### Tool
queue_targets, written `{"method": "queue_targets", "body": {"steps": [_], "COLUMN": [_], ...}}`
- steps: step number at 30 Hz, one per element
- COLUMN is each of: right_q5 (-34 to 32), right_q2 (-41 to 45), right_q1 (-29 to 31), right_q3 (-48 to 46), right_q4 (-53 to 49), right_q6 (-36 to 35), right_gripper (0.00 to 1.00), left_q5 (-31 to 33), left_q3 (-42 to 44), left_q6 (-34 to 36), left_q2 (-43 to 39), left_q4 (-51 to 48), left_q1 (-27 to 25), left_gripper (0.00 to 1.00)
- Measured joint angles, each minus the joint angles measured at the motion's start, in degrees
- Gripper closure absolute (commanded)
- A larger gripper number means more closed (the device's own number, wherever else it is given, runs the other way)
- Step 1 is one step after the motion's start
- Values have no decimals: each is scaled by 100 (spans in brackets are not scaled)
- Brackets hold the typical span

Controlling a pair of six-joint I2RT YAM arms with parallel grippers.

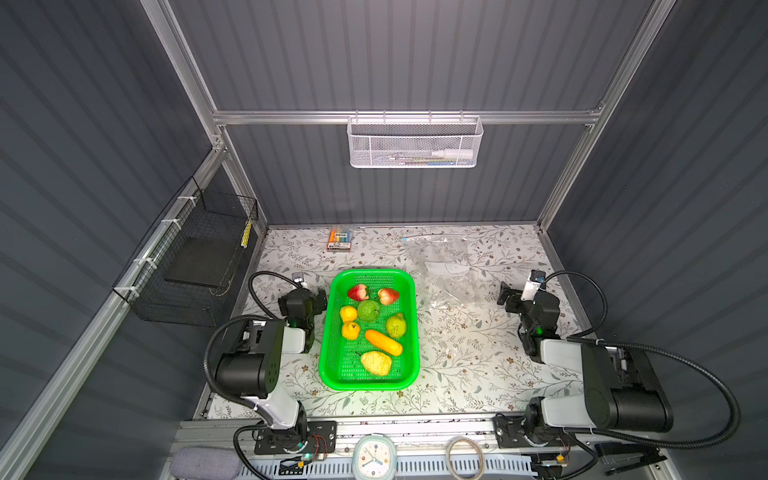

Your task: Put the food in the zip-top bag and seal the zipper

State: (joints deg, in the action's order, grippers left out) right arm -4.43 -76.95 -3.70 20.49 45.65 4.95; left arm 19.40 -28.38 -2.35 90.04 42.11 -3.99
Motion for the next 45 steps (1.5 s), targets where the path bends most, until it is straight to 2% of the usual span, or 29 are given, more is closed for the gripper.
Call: {"method": "queue_targets", "body": {"steps": [6, 9, 14, 18, 20, 25, 34, 42, 45], "right_q5": [-212, 98, 1010, 1823, 2238, 2863, 2992, 2671, 2575], "right_q2": [640, 498, -369, -1296, -1930, -3165, -4175, -4721, -4861], "right_q1": [-2, -4, -7, -7, -7, 37, 343, 581, 586], "right_q3": [1097, 1917, 3248, 4046, 4627, 5630, 6437, 7152, 7272], "right_q4": [-1561, -2522, -3615, -4181, -4559, -5145, -6002, -6459, -6588], "right_q6": [470, 833, 1252, 1419, 1528, 1722, 1869, 1840, 1805], "right_gripper": [1, 1, 4, 17, 28, 33, 40, 41, 48], "left_q5": [245, 299, 144, -304, -619, -1355, -2168, -2557, -2625], "left_q3": [-951, -1676, -2697, -2590, -2406, -2129, -2124, -2133, -2140], "left_q6": [-55, -356, -1241, -1993, -2350, -3025, -3480, -3547, -3547], "left_q2": [-754, -883, -918, -1080, -1139, -1156, -1156, -1156, -1202], "left_q4": [-1073, -2087, -3418, -3744, -3738, -3856, -3864, -3864, -3875], "left_q1": [0, -2, -2, 0, -7, -125, -813, -863, -863], "left_gripper": [0, 0, 0, 0, 0, 0, 0, 0, 0]}}
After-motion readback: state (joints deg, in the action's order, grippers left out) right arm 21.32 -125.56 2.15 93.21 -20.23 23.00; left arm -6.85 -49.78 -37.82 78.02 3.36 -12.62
